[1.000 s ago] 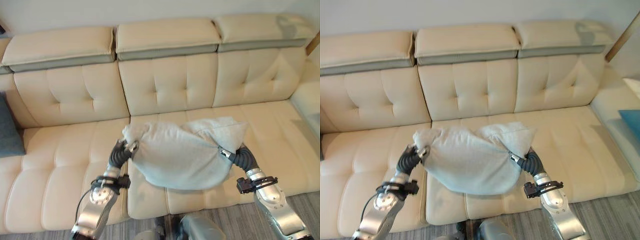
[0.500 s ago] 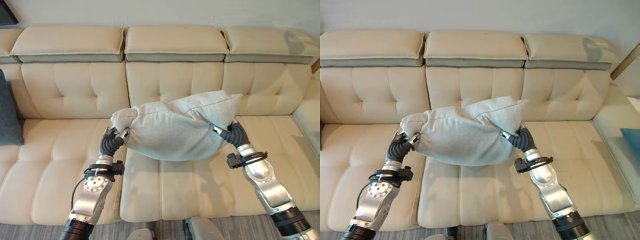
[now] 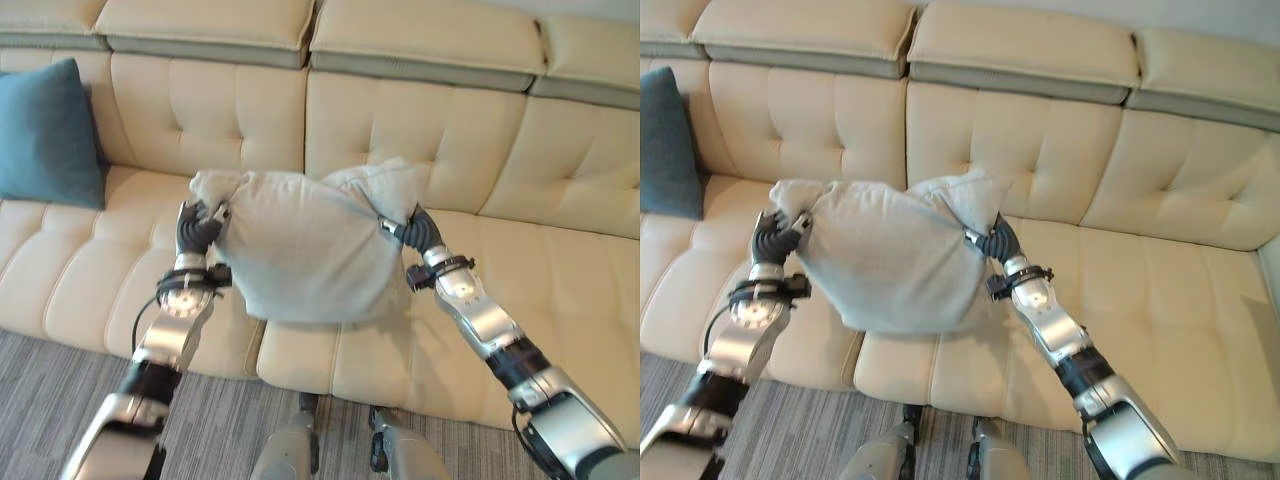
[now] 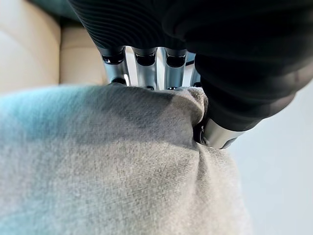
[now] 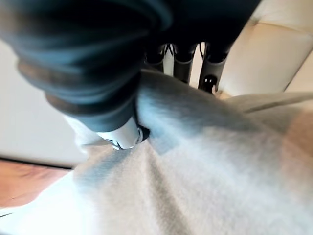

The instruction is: Pick up all the scattered cushions and arrange them neatly on the sofa.

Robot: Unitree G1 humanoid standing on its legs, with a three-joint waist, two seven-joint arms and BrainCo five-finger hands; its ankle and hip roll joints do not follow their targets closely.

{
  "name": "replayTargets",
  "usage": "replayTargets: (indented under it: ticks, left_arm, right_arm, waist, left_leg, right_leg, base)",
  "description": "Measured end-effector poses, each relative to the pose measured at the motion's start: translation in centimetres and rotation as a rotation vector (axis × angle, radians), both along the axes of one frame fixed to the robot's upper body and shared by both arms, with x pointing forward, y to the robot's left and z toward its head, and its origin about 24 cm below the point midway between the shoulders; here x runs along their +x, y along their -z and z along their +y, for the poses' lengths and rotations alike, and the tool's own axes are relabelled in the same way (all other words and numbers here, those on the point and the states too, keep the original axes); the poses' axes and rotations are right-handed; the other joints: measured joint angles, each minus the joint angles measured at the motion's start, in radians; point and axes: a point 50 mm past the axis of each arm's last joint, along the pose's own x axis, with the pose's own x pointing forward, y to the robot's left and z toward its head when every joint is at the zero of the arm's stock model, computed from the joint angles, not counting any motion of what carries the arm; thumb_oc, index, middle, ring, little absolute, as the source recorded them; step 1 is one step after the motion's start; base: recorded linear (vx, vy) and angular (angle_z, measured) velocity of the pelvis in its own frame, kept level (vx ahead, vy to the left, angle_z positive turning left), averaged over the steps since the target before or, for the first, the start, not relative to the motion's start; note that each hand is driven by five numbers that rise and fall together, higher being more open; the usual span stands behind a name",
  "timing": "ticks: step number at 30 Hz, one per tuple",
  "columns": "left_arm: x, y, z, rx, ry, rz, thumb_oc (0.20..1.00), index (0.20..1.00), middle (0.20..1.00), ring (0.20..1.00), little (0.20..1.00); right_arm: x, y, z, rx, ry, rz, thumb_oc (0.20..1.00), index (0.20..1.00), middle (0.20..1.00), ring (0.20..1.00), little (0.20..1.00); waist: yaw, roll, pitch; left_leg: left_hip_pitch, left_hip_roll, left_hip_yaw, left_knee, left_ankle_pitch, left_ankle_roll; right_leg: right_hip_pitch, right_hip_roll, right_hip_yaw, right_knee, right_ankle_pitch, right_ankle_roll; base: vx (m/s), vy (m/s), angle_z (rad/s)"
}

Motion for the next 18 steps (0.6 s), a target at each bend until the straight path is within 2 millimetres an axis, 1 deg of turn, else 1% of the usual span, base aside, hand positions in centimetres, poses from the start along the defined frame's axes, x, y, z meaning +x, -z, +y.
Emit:
replayTargets:
  ticks: [1,2,3,4,5,6,7,8,9,10,11,13,15,16,17,18]
  left_arm:
    - [1.2,-1.5,-0.3,0.032,-0.001,-0.017,0.2,0.2,0.2,0.2,0.2]
    - [1.6,-2.5,-0.6,0.038,0.001,-0.039,0.2,0.2,0.2,0.2,0.2]
    - [2.1,-3.7,-0.8,0.051,-0.007,-0.072,0.2,0.2,0.2,0.2,0.2]
    - [2.7,-4.6,-0.9,0.078,-0.013,-0.08,0.2,0.2,0.2,0.2,0.2]
    - [3.3,-6.0,-1.1,0.104,-0.019,-0.098,0.2,0.2,0.2,0.2,0.2]
    - [3.9,-8.6,-1.3,0.111,-0.028,-0.156,0.2,0.2,0.2,0.2,0.2]
    - [4.2,-9.5,-1.4,0.118,-0.04,-0.169,0.2,0.2,0.2,0.2,0.2]
    - [4.7,-11.4,-1.3,0.119,-0.064,-0.194,0.398,0.398,0.398,0.398,0.398]
    - [4.7,-12.2,-1.5,0.108,-0.062,-0.214,0.501,0.501,0.501,0.501,0.501]
    - [4.7,-12.6,-1.6,0.101,-0.06,-0.226,1.0,1.0,1.0,1.0,1.0]
    - [4.9,-13.0,-1.4,0.113,-0.076,-0.221,1.0,1.0,1.0,1.0,1.0]
    - [5.4,-13.7,-0.5,0.149,-0.132,-0.183,1.0,1.0,1.0,1.0,1.0]
    - [5.6,-15.0,-0.2,0.185,-0.153,-0.174,1.0,1.0,1.0,1.0,1.0]
    - [5.6,-15.5,-0.1,0.198,-0.157,-0.17,1.0,1.0,1.0,1.0,1.0]
    - [5.5,-16.3,-0.1,0.211,-0.157,-0.183,1.0,1.0,1.0,1.0,1.0]
    - [5.4,-16.5,-0.1,0.214,-0.153,-0.19,1.0,1.0,1.0,1.0,1.0]
  right_arm:
    - [1.1,-1.1,-0.1,-0.006,0.034,-0.009,0.2,0.2,0.2,0.2,0.2]
    - [1.4,-1.9,-0.2,-0.003,0.049,-0.026,0.2,0.2,0.2,0.2,0.2]
    - [1.8,-2.7,-0.1,0.004,0.067,-0.048,0.2,0.2,0.2,0.2,0.2]
    - [2.2,-3.3,-0.3,0.007,0.087,-0.053,0.2,0.2,0.2,0.2,0.2]
    - [2.7,-4.3,-0.4,0.008,0.105,-0.07,0.2,0.2,0.2,0.2,0.2]
    - [3.1,-6.7,-0.2,0.026,0.114,-0.13,0.2,0.2,0.2,0.2,0.2]
    - [3.2,-7.6,-0.1,0.026,0.118,-0.159,0.2,0.2,0.2,0.2,0.2]
    - [3.5,-9.4,0.1,0.027,0.121,-0.195,0.2,0.2,0.2,0.2,0.2]
    - [3.5,-10.2,0.2,0.031,0.123,-0.216,0.2,0.2,0.2,0.2,0.2]
    - [3.5,-10.6,0.1,0.038,0.127,-0.229,0.2,0.2,0.2,0.2,0.2]
    - [3.5,-11.0,-0.2,0.048,0.141,-0.237,1.0,1.0,1.0,1.0,1.0]
    - [3.8,-11.5,-0.2,0.049,0.153,-0.246,1.0,1.0,1.0,1.0,1.0]
    - [3.9,-12.6,-0.4,0.068,0.164,-0.271,1.0,1.0,1.0,1.0,1.0]
    - [4.0,-13.4,-0.6,0.072,0.172,-0.281,1.0,1.0,1.0,1.0,1.0]
    - [4.0,-14.6,-1.0,0.073,0.182,-0.306,1.0,1.0,1.0,1.0,1.0]
    - [4.0,-15.1,-1.4,0.079,0.19,-0.315,1.0,1.0,1.0,1.0,1.0]
  waist:
    - [0.003,0.005,0.018]
    - [0.003,0.011,0.035]
    - [0.005,0.016,0.055]
    - [0.005,0.02,0.063]
    - [0.005,0.024,0.075]
    - [0.003,0.028,0.105]
    - [0.003,0.029,0.108]
    - [0.001,0.031,0.118]
    - [0.0,0.032,0.125]
    - [0.0,0.036,0.132]
    - [-0.001,0.042,0.139]
    - [-0.006,0.045,0.145]
    - [-0.006,0.045,0.147]
    - [-0.008,0.045,0.15]
    - [-0.008,0.044,0.156]
    - [-0.009,0.044,0.159]
  left_leg:
    - [-0.014,-0.001,-0.001,0.0,0.003,-0.001]
    - [-0.02,-0.003,-0.001,-0.002,0.005,-0.003]
    - [-0.025,-0.006,0.004,-0.004,0.006,-0.003]
    - [-0.035,-0.007,0.004,-0.002,0.006,-0.003]
    - [-0.048,-0.008,0.002,-0.001,0.007,-0.002]
    - [-0.065,-0.009,0.003,-0.001,0.012,0.0]
    - [-0.078,-0.01,0.003,-0.003,0.016,0.006]
    - [-0.095,-0.01,0.002,-0.008,0.027,0.012]
    - [-0.101,-0.01,0.003,-0.01,0.027,0.013]
    - [-0.101,-0.009,0.003,-0.01,0.027,0.013]
    - [-0.102,-0.009,0.002,-0.011,0.027,0.013]
    - [-0.109,-0.009,0.001,-0.011,0.027,0.013]
    - [-0.129,-0.01,-0.001,-0.011,0.027,0.013]
    - [-0.135,-0.01,-0.002,-0.011,0.027,0.013]
    - [-0.144,-0.011,-0.007,-0.011,0.027,0.013]
    - [-0.147,-0.011,-0.009,-0.011,0.027,0.013]
  right_leg:
    - [-0.013,-0.001,0.0,-0.001,0.003,0.001]
    - [-0.019,-0.004,0.0,-0.005,0.003,0.001]
    - [-0.023,-0.008,0.0,-0.013,0.02,0.005]
    - [-0.029,-0.008,-0.001,-0.02,0.022,0.004]
    - [-0.036,-0.009,-0.003,-0.028,0.03,0.0]
    - [-0.048,-0.009,-0.005,-0.038,0.042,-0.005]
    - [-0.058,-0.009,-0.008,-0.045,0.054,-0.015]
    - [-0.076,-0.008,-0.011,-0.049,0.063,-0.023]
    - [-0.082,-0.008,-0.013,-0.049,0.064,-0.024]
    - [-0.082,-0.008,-0.014,-0.049,0.064,-0.024]
    - [-0.082,-0.008,-0.014,-0.049,0.064,-0.025]
    - [-0.086,-0.008,-0.014,-0.049,0.064,-0.025]
    - [-0.104,-0.009,-0.014,-0.049,0.064,-0.025]
    - [-0.109,-0.01,-0.015,-0.049,0.064,-0.025]
    - [-0.116,-0.01,-0.018,-0.049,0.064,-0.025]
    - [-0.118,-0.011,-0.02,-0.049,0.064,-0.025]
  base:
    - [-0.04,0.027,0.04]
    - [-0.06,0.048,-0.02]
    - [-0.05,0.035,-0.02]
    - [-0.02,0.034,0.01]
    - [-0.01,0.042,0.05]
    - [-0.02,0.043,0.05]
    - [-0.03,0.063,0.02]
    - [-0.02,0.033,0.02]
    - [0.01,0.041,0.03]
    - [0.0,0.026,0.04]
    - [0.0,0.026,0.05]
    - [-0.01,0.018,0.06]
    - [-0.01,0.012,0.06]
    - [0.02,0.001,0.09]
    - [0.04,-0.001,0.09]
    - [0.03,0.001,0.09]
